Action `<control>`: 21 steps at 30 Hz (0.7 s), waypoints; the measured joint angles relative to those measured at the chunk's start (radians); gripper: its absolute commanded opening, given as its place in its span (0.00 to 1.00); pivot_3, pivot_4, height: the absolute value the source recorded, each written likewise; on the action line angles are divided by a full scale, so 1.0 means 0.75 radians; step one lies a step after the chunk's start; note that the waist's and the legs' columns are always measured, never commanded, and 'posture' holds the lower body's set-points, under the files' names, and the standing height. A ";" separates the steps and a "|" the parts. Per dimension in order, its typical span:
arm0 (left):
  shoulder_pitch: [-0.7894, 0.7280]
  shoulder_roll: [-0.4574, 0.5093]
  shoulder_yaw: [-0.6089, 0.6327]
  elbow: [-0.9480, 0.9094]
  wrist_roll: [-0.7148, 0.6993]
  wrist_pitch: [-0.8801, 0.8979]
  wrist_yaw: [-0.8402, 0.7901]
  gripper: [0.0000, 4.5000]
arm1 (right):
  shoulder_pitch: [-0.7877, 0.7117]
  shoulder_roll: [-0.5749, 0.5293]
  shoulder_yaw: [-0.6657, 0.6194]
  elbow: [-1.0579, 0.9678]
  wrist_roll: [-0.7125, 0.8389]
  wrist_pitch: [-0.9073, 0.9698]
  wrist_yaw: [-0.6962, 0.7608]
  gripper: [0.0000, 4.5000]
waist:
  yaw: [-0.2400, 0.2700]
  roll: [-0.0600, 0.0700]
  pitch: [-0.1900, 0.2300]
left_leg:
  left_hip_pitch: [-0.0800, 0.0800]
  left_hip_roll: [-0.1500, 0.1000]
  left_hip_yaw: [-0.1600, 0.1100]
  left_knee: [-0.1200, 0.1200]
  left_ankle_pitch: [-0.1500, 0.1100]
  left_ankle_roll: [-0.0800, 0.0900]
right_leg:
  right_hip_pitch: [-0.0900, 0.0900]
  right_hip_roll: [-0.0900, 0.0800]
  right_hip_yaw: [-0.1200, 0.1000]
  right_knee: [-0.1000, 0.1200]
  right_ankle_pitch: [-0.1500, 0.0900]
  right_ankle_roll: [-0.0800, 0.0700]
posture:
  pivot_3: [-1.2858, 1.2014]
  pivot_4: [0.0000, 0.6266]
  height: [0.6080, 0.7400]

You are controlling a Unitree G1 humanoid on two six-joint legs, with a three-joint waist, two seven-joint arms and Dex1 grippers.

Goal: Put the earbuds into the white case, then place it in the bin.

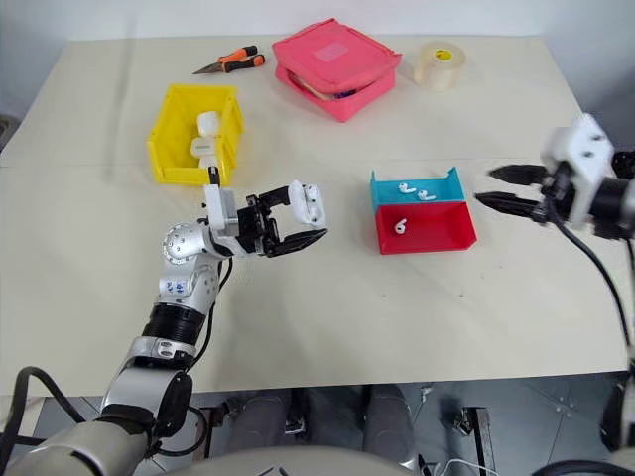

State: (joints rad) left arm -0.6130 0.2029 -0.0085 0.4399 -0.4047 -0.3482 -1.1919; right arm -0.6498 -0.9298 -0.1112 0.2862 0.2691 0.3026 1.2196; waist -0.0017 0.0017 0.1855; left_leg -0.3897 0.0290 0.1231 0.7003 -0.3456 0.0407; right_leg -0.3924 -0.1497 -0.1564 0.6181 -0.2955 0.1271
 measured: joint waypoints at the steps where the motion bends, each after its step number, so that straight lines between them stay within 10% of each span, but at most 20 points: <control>1: 0.003 0.002 0.000 -0.003 0.000 0.000 0.001 0.61 | -0.055 0.025 0.042 0.046 -0.025 -0.004 -0.003 0.46 | 0.000 0.000 0.000 | 0.000 0.000 0.000 0.000 0.000 0.000 | 0.000 0.000 0.000 0.000 0.000 0.000 | 0.52 0.24 1.00; 21: 0.107 0.072 0.038 -0.112 0.003 0.011 0.099 0.61 | -0.816 0.453 0.537 1.056 -0.582 -0.315 -0.057 0.46 | -0.006 0.002 0.001 | -0.002 0.000 -0.001 0.000 0.001 0.000 | -0.002 0.000 -0.001 0.002 0.000 0.000 | 0.52 0.24 1.00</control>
State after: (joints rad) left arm -0.5325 0.2569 0.0200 0.3557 -0.4026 -0.3401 -1.1179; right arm -1.2617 -0.5899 0.2919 1.0784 -0.1671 0.0665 1.1769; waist -0.0061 0.0032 0.1863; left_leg -0.3914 0.0288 0.1223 0.7000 -0.3451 0.0406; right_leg -0.3938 -0.1499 -0.1570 0.6195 -0.2956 0.1271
